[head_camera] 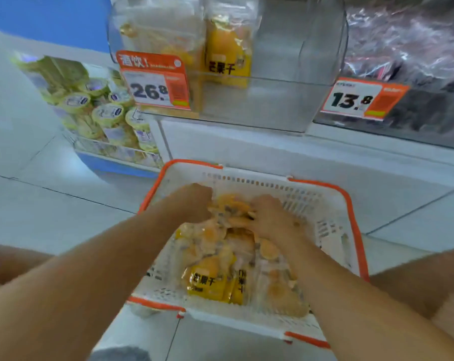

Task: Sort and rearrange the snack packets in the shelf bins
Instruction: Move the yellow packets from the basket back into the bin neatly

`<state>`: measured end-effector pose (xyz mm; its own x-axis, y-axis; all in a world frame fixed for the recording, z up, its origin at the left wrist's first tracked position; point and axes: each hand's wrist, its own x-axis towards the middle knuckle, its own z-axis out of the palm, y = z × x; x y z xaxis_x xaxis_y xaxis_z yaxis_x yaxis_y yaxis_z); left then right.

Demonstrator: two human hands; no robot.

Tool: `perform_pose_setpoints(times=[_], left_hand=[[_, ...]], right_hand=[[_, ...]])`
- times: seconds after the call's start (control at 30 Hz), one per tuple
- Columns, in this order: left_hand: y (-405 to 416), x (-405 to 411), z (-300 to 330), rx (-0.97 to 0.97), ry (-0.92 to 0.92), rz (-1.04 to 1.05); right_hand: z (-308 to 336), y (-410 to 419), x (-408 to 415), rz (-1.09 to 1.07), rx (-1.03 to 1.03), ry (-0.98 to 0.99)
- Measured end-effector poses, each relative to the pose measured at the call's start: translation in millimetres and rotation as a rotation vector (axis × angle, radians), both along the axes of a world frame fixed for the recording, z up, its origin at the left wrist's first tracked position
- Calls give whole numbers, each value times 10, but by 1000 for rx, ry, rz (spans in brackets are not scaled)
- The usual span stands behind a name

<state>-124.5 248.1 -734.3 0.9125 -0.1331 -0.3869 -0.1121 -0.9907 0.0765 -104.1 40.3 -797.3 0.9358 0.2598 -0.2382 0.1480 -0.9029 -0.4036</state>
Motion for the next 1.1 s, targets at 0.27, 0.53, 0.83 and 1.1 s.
perform_pose_setpoints(times=[0.27, 0.53, 0.83, 1.1], left_hand=[[-140, -251, -1322, -155, 258, 518], [-233, -37, -1154, -109, 353, 288], [-459, -274, -1221, -493, 302, 535], [125, -51, -347, -485, 98, 446]], right_hand=[[-990, -444, -211, -289, -54, 218], [-1009, -333, -15, -181, -7, 16], [-682, 21, 158, -8, -139, -14], [392, -385, 330, -245, 294, 378]])
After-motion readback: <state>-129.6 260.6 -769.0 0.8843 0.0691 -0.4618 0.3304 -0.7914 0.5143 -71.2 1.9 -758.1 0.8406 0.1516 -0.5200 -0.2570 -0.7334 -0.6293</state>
